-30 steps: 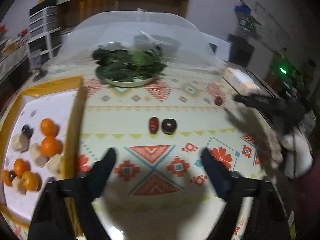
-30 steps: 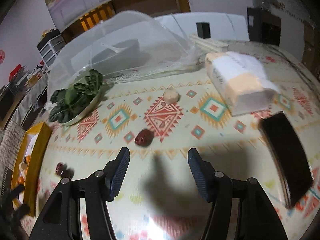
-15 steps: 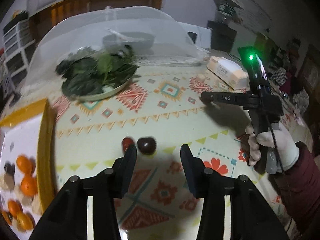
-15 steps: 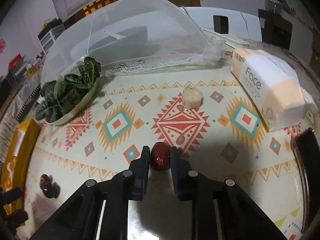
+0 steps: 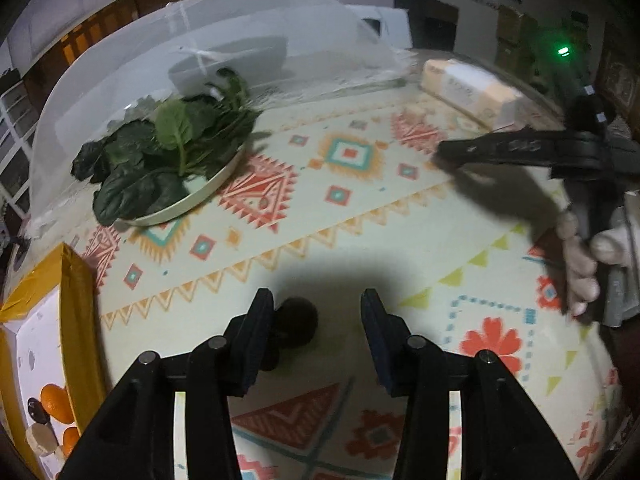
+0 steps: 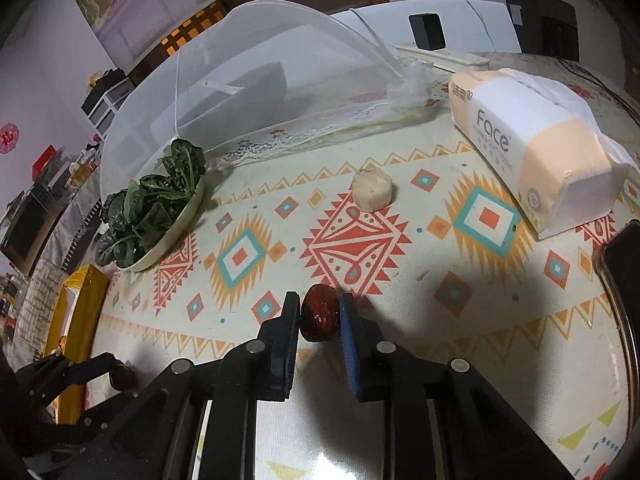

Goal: Organize fruits
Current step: 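Grasp a red date with the right gripper while the left gripper grasps a dark fruit, then carry the left gripper's dark fruit over the tray while the right gripper carries the date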

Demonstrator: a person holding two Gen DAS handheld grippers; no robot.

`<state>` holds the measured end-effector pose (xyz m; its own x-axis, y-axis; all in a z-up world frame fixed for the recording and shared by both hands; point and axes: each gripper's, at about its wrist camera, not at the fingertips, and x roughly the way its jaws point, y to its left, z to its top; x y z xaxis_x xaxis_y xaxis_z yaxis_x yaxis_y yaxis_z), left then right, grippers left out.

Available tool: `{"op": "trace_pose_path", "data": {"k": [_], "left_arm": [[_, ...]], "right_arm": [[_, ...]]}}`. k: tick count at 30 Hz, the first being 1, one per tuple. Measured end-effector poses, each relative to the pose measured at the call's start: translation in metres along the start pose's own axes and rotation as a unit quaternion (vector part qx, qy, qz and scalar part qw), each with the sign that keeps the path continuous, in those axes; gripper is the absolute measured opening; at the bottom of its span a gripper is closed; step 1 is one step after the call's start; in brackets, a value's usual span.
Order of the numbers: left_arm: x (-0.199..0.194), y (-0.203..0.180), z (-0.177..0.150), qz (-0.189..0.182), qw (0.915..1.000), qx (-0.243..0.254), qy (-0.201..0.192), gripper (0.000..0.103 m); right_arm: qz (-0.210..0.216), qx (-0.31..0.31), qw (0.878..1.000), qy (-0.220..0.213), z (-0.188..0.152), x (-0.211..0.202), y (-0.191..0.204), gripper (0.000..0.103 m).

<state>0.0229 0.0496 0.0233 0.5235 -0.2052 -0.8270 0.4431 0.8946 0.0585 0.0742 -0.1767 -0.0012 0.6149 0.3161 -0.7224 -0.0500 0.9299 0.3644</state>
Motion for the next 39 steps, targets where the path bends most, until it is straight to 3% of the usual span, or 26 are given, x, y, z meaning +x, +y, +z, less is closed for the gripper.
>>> {"op": "trace_pose_path", "data": {"k": [3,4,6,12,17,23,27,30,34,39], "left_arm": [[0.010,0.002,-0.003,0.022,0.9997,0.004,0.013,0.042],[0.010,0.005,-0.003,0.019,0.9998,-0.002,0.008,0.032],[0.010,0.010,-0.002,0.031,0.9994,-0.015,0.009,0.022],[-0.008,0.022,-0.008,-0.006,0.9974,-0.072,-0.006,0.022],[-0.054,0.047,-0.024,-0.052,0.9873,-0.144,-0.041,0.022],[-0.119,0.118,-0.054,-0.045,0.9661,-0.239,-0.086,0.022],[-0.142,0.165,-0.084,0.005,0.9530,-0.287,-0.097,0.022],[-0.147,0.191,-0.112,0.028,0.9414,-0.324,-0.090,0.022],[-0.139,0.217,-0.140,0.031,0.9287,-0.361,-0.079,0.022],[-0.135,0.239,-0.157,0.032,0.9198,-0.384,-0.074,0.022]], "right_arm": [[0.000,-0.002,1.000,-0.003,0.000,-0.002,0.001,0.021],[0.000,-0.002,1.000,-0.005,0.001,-0.003,0.001,0.021],[-0.003,-0.002,1.000,-0.009,0.001,-0.004,0.001,0.021],[0.002,-0.011,1.000,-0.016,0.001,-0.007,0.006,0.021],[0.013,-0.032,0.999,-0.029,-0.002,-0.023,0.032,0.021],[0.068,-0.089,0.993,-0.023,-0.014,-0.046,0.117,0.021],[0.115,-0.148,0.982,-0.004,-0.027,-0.047,0.196,0.021],[0.149,-0.188,0.970,0.028,-0.043,-0.029,0.257,0.021],[0.164,-0.219,0.960,0.066,-0.062,0.010,0.314,0.021],[0.162,-0.216,0.957,0.107,-0.070,0.057,0.349,0.021]]}}
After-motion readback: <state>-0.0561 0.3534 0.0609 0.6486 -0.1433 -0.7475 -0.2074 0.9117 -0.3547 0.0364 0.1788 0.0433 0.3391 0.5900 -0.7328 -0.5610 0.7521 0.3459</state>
